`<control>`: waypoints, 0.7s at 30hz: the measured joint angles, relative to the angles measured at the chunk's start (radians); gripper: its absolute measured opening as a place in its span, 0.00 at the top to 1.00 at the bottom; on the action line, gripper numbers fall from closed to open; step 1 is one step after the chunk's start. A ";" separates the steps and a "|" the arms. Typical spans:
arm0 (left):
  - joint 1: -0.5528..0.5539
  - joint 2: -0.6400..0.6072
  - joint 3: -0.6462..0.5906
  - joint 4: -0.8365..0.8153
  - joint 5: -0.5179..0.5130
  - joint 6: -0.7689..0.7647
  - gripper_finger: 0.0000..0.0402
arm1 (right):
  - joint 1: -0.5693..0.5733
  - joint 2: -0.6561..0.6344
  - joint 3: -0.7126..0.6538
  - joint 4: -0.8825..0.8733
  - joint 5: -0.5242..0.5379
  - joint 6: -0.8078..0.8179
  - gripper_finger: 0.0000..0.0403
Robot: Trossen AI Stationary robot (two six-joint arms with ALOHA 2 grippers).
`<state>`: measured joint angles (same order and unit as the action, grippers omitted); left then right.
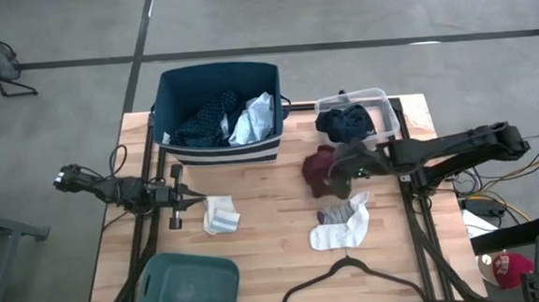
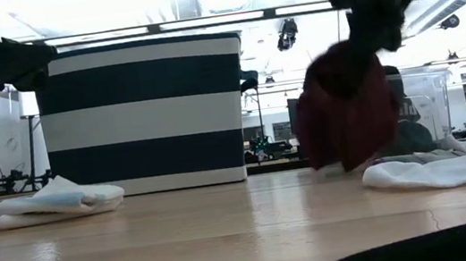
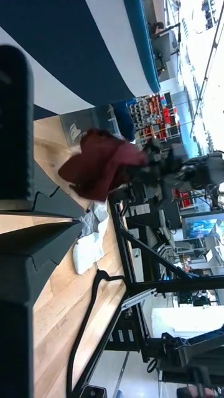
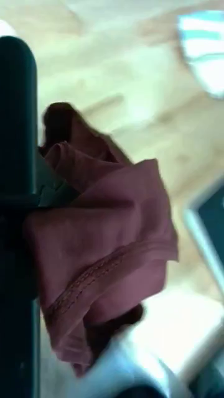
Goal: Pick & Place Cloths
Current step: Put the red underwear into the transparent bin
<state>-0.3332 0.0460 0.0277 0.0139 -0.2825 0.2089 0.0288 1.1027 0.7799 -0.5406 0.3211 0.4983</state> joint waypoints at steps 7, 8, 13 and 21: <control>0.000 0.000 0.000 0.000 0.000 0.000 0.92 | 0.000 -0.140 0.023 -0.001 0.178 -0.067 0.97; 0.000 0.000 0.000 0.000 0.000 0.000 0.92 | 0.000 -0.157 0.028 0.001 0.196 -0.081 0.97; 0.000 0.000 0.000 0.000 0.000 0.000 0.92 | -0.001 -0.214 0.073 -0.001 0.309 -0.156 0.96; 0.000 0.000 0.000 0.000 0.000 0.000 0.92 | -0.005 -0.223 0.178 -0.002 0.503 -0.302 0.96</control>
<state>-0.3332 0.0460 0.0277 0.0138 -0.2825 0.2089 0.0242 0.8799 0.9582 -0.5427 0.8243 0.1960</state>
